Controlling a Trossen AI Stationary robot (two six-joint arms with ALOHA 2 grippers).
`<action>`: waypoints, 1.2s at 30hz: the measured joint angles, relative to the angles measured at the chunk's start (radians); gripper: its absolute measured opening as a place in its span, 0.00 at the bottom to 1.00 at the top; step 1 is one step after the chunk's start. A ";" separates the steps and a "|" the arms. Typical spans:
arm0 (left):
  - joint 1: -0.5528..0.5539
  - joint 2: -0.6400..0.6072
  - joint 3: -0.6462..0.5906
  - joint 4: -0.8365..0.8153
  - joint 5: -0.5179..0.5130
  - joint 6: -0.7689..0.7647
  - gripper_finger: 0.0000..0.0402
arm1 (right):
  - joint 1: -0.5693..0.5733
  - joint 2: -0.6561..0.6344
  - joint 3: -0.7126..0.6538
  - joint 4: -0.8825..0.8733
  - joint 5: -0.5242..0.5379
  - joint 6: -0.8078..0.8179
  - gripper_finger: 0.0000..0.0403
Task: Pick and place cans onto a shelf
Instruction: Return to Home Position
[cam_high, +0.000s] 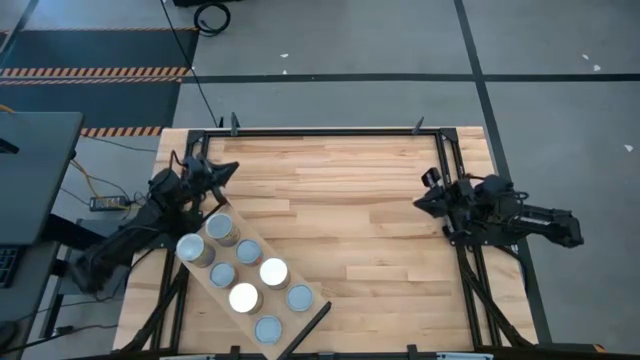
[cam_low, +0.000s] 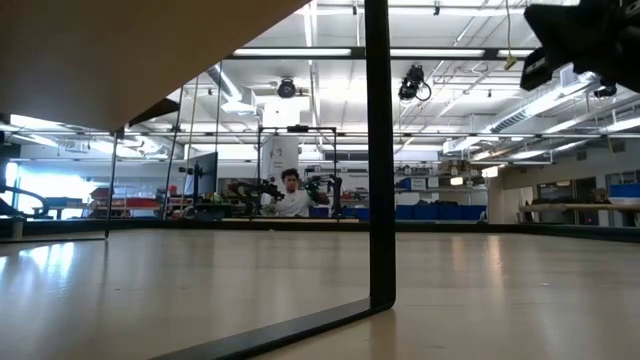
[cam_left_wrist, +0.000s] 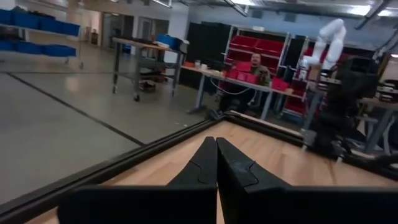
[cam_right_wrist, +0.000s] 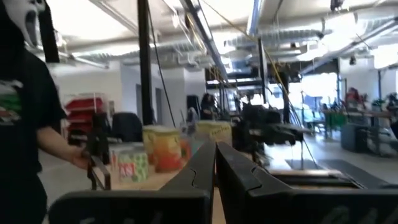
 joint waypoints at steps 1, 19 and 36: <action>-0.013 0.000 0.000 0.001 -0.007 0.008 0.00 | -0.004 0.000 0.000 -0.016 0.001 -0.009 0.05; -0.079 0.001 0.000 0.016 -0.050 0.075 0.03 | -0.022 0.000 0.000 -0.197 0.183 -0.106 0.05; -0.079 0.001 0.000 0.016 -0.050 0.070 0.03 | 0.035 0.005 -0.008 -0.256 0.499 0.021 0.05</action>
